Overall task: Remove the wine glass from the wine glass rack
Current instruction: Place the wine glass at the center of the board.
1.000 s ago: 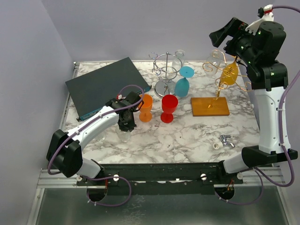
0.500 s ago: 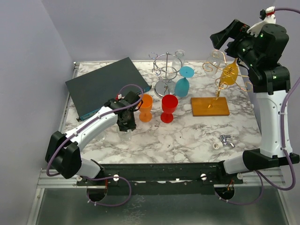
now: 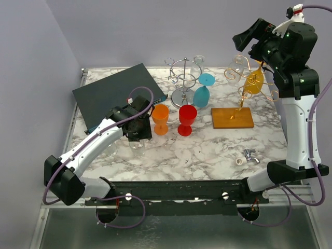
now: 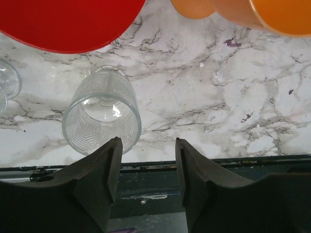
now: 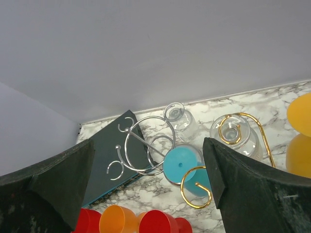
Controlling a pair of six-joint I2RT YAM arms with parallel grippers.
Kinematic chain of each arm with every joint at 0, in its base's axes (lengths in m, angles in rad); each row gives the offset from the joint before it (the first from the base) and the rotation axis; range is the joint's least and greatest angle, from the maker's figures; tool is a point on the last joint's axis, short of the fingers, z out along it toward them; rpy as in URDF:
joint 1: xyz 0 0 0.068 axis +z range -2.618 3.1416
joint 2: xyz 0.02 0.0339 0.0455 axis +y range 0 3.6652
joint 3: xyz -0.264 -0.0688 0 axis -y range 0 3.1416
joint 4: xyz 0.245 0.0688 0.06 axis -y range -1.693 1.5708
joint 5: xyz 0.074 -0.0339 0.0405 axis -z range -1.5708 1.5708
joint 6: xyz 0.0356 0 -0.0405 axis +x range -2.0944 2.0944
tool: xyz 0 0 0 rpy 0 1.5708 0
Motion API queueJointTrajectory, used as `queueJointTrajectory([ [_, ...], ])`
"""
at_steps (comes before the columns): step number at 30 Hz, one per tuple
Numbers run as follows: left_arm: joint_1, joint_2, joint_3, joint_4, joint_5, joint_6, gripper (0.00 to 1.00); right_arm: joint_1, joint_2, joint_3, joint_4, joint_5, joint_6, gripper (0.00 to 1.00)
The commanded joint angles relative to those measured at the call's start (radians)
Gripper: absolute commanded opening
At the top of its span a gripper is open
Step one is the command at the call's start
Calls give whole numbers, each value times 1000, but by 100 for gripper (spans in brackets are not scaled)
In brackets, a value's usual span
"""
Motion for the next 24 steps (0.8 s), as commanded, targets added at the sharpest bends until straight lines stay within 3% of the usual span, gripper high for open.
queueJointTrajectory([
  [1,2,-56,63,-52,55,44,55,-28,51,65,-53,33,0,100],
  [8,2,-103,165,-59,150,74,57,-147,130,164,-119,-39,27,100],
  [12,2,-97,239,-22,197,94,58,-272,115,136,-145,-83,47,100],
  [18,2,-61,292,86,289,116,60,-569,102,50,-117,-369,114,97],
  [24,8,-32,306,214,368,108,63,-633,143,-12,-61,-514,204,87],
])
